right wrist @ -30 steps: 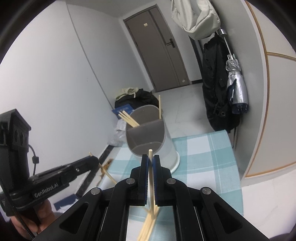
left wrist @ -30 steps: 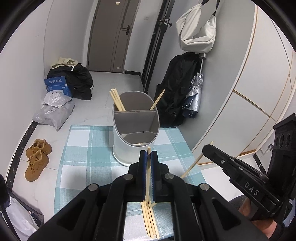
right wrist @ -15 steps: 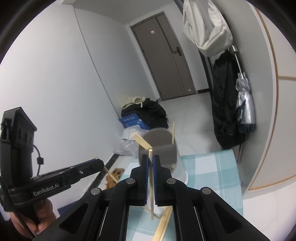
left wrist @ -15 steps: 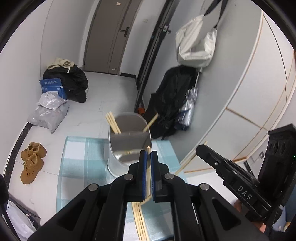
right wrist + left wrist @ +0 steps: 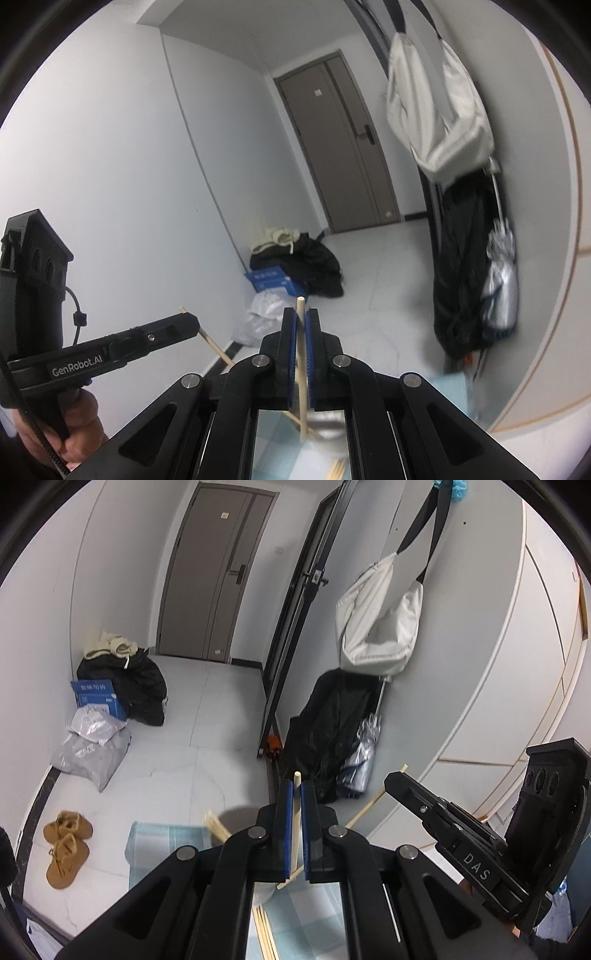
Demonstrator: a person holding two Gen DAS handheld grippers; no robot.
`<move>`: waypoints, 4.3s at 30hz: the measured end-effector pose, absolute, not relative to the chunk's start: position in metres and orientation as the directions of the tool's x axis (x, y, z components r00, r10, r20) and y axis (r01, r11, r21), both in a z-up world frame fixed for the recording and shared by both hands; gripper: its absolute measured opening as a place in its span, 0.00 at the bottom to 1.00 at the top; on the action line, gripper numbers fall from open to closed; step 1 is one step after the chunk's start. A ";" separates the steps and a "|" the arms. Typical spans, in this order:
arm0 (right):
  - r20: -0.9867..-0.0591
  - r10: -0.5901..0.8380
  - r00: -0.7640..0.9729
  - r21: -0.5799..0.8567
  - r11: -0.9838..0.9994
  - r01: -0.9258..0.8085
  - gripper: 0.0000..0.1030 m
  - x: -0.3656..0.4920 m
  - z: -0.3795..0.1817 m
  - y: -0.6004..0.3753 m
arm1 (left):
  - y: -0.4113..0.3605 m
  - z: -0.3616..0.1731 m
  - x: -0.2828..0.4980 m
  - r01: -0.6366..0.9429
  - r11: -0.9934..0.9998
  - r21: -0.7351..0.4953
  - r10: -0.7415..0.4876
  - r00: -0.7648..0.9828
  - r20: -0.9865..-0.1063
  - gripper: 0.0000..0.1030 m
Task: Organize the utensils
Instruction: 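Carry both held chopsticks up above the white holder cup, then open both grippers to drop the chopsticks into the holder cup, then move both open grippers back down to the chopsticks on the cloth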
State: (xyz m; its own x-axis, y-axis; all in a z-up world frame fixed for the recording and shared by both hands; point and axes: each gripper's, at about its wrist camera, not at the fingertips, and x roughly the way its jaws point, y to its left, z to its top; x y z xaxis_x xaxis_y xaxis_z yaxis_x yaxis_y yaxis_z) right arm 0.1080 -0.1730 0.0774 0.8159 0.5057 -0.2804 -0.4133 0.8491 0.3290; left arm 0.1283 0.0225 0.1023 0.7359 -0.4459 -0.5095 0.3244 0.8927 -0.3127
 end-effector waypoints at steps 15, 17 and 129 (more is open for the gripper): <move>-0.299 0.505 0.809 0.242 0.861 -0.448 0.04 0.191 0.092 -0.150 | 0.025 0.093 0.187 0.277 0.928 -0.249 -0.372 0.742 -0.559 0.00; -0.312 0.506 0.804 0.245 0.861 -0.446 0.04 0.201 0.085 -0.150 | 0.024 0.089 0.193 0.274 0.933 -0.233 -0.359 0.739 -0.569 0.00; -0.804 0.352 0.480 0.229 0.927 -0.297 0.62 0.099 -0.178 -0.139 | 0.065 -0.104 0.105 -0.031 0.977 -0.211 -0.128 0.709 -0.694 0.83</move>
